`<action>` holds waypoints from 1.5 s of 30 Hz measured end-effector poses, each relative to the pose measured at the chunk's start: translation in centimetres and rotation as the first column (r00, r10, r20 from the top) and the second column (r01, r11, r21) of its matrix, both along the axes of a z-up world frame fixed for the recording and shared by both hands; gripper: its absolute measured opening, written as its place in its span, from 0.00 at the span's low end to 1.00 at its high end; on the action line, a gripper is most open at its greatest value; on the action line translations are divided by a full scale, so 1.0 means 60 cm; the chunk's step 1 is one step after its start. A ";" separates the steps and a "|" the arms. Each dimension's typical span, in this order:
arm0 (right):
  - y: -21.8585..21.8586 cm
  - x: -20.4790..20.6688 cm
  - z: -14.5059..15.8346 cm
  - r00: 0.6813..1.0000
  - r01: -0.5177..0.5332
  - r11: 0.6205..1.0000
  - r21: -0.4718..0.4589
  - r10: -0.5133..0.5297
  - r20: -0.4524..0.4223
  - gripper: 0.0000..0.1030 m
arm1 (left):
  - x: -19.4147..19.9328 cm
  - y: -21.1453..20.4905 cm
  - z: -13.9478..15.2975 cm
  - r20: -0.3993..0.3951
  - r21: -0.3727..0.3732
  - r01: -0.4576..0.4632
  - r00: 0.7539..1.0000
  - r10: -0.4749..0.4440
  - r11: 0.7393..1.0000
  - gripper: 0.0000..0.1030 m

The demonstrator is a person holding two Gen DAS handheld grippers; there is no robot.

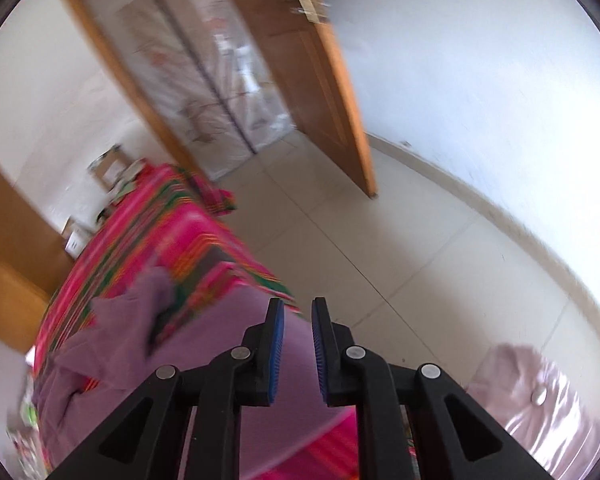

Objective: Fold clothes

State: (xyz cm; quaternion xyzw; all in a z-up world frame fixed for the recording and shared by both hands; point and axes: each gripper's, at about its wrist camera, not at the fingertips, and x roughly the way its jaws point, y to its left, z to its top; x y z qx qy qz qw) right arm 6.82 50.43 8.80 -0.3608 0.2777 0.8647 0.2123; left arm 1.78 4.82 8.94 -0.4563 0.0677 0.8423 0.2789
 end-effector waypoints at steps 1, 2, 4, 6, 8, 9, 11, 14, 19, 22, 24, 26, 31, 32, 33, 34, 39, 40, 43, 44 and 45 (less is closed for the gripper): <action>-0.016 -0.013 0.019 0.999 -0.034 0.999 0.025 0.034 -0.006 0.15 | -0.006 -0.018 0.011 -0.009 -0.009 -0.031 0.999 0.031 0.999 0.17; -0.034 -0.027 0.043 0.997 -0.071 0.996 0.057 0.072 -0.011 0.15 | -0.013 -0.036 0.022 -0.017 -0.020 -0.059 0.998 0.059 0.998 0.17; -0.071 -0.056 0.094 0.989 -0.142 0.982 0.124 0.146 -0.020 0.15 | -0.029 -0.076 0.055 -0.044 -0.047 -0.114 0.993 0.112 0.992 0.17; -0.104 -0.082 0.150 0.977 -0.197 0.965 0.174 0.207 -0.043 0.15 | -0.046 -0.109 0.094 -0.083 -0.082 -0.164 0.984 0.157 0.983 0.18; -0.139 -0.111 0.217 0.962 -0.241 0.943 0.229 0.264 -0.074 0.15 | -0.059 -0.139 0.128 -0.114 -0.103 -0.207 0.974 0.195 0.973 0.20; -0.155 -0.122 0.246 0.954 -0.256 0.933 0.253 0.286 -0.090 0.15 | -0.068 -0.154 0.145 -0.131 -0.116 -0.228 0.968 0.213 0.967 0.21; -0.189 -0.153 0.296 0.929 -0.308 0.907 0.286 0.351 -0.113 0.24 | -0.091 -0.182 0.181 -0.151 -0.149 -0.271 0.957 0.249 0.951 0.22; -0.248 -0.208 0.352 0.890 -0.393 0.857 0.334 0.446 -0.098 0.38 | -0.123 -0.218 0.220 -0.183 -0.201 -0.325 0.939 0.290 0.924 0.26; -0.354 -0.289 0.313 0.783 -0.590 0.725 0.356 0.621 0.031 0.37 | -0.189 -0.245 0.190 -0.179 -0.271 -0.345 0.936 0.305 0.899 0.37; -0.405 -0.335 0.220 0.707 -0.692 0.652 0.310 0.698 0.111 0.38 | -0.234 -0.256 0.147 -0.120 -0.283 -0.330 0.944 0.308 0.901 0.37; -0.426 -0.356 0.162 0.668 -0.738 0.620 0.266 0.725 0.165 0.37 | -0.268 -0.247 0.105 -0.100 -0.330 -0.302 0.953 0.285 0.894 0.37; -0.448 -0.375 0.101 0.617 -0.786 0.583 0.204 0.755 0.221 0.37 | -0.300 -0.240 0.068 -0.070 -0.354 -0.275 0.961 0.268 0.894 0.37; -0.494 -0.385 0.020 0.508 -0.861 0.473 0.187 0.805 0.307 0.39 | -0.365 -0.235 0.007 0.005 -0.359 -0.235 0.967 0.253 0.903 0.37; -0.500 -0.388 0.010 0.489 -0.872 0.456 0.177 0.811 0.320 0.39 | -0.377 -0.234 -0.003 0.016 -0.363 -0.230 0.968 0.252 0.903 0.37; -0.504 -0.390 0.004 0.472 -0.881 0.441 0.170 0.819 0.327 0.41 | -0.388 -0.234 -0.013 0.027 -0.366 -0.224 0.968 0.251 0.903 0.37; -0.507 -0.391 0.001 0.457 -0.890 0.426 0.166 0.826 0.330 0.42 | -0.400 -0.234 -0.025 0.037 -0.373 -0.220 0.967 0.251 0.901 0.37; -0.518 -0.396 -0.005 0.390 -0.921 0.361 0.148 0.854 0.345 0.46 | -0.427 -0.234 -0.055 0.061 -0.383 -0.205 0.967 0.246 0.901 0.37; -0.521 -0.396 -0.006 0.379 -0.925 0.350 0.145 0.856 0.351 0.46 | -0.431 -0.234 -0.060 0.066 -0.383 -0.202 0.967 0.244 0.902 0.37; -0.529 -0.396 -0.017 0.352 -0.936 0.321 0.144 0.848 0.397 0.46 | -0.442 -0.233 -0.070 0.075 -0.386 -0.193 0.968 0.239 0.902 0.37; -0.531 -0.397 -0.022 0.344 -0.939 0.316 0.138 0.845 0.408 0.46 | -0.444 -0.231 -0.073 0.074 -0.389 -0.191 0.969 0.237 0.901 0.37; -0.531 -0.397 -0.027 0.337 -0.941 0.312 0.129 0.844 0.417 0.46 | -0.444 -0.229 -0.073 0.071 -0.391 -0.189 0.970 0.234 0.901 0.37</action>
